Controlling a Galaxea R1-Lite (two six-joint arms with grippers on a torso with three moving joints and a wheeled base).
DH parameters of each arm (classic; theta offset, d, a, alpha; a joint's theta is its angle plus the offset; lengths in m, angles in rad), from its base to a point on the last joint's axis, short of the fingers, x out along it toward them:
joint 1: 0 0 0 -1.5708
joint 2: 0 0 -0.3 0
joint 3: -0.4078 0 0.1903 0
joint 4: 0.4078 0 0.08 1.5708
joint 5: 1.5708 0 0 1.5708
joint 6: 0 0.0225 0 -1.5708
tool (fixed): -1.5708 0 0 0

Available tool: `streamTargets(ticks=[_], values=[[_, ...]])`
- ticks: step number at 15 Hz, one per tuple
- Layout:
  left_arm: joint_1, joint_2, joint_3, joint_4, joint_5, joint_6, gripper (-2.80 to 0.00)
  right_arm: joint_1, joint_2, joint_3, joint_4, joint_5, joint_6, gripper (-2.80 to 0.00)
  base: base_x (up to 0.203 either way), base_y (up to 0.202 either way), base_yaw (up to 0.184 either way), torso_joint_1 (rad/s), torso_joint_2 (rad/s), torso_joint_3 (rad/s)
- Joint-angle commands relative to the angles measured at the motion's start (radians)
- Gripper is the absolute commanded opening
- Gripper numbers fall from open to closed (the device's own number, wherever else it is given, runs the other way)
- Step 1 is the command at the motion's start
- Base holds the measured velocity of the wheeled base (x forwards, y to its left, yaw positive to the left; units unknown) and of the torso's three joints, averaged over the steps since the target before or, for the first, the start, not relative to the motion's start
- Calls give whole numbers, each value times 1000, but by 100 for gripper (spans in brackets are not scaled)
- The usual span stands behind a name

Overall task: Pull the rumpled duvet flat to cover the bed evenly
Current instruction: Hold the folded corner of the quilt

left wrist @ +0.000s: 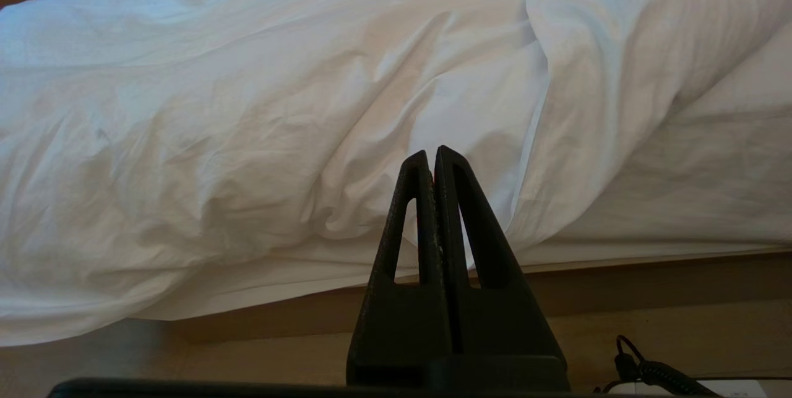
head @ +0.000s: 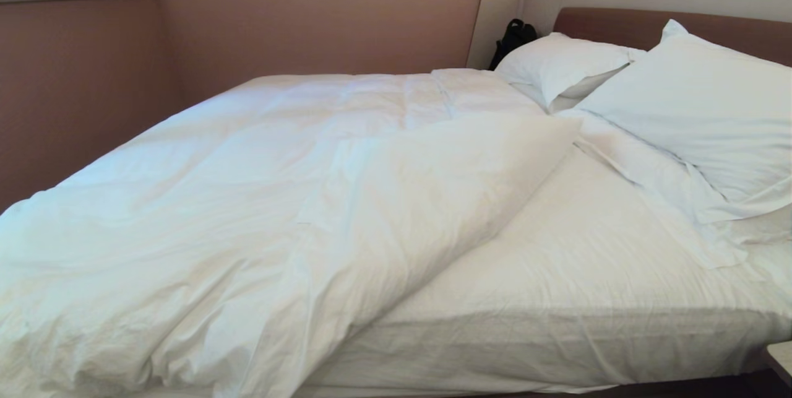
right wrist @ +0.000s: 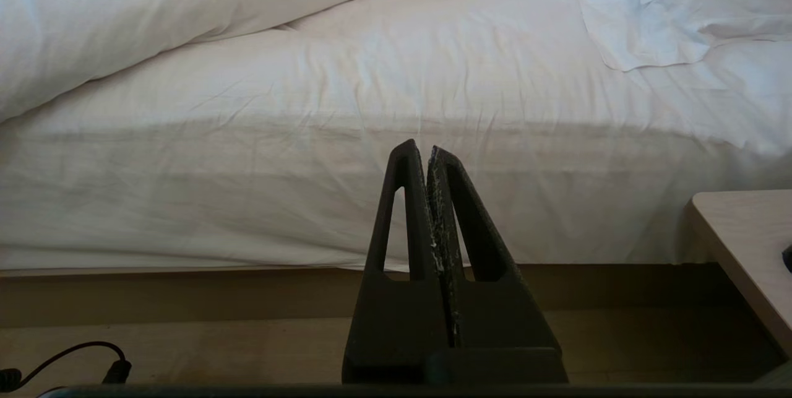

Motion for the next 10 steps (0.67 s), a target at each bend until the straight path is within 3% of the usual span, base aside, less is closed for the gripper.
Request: streamTargets(ticks=[1,10], values=[[0,0,0,0,0,0,-280,0,1,0,0,0,2,-280,0,0,0,0,0,0],[0,0,0,0,0,0,-280,0,1,0,0,0,-1,-280,0,0,0,0,0,0]])
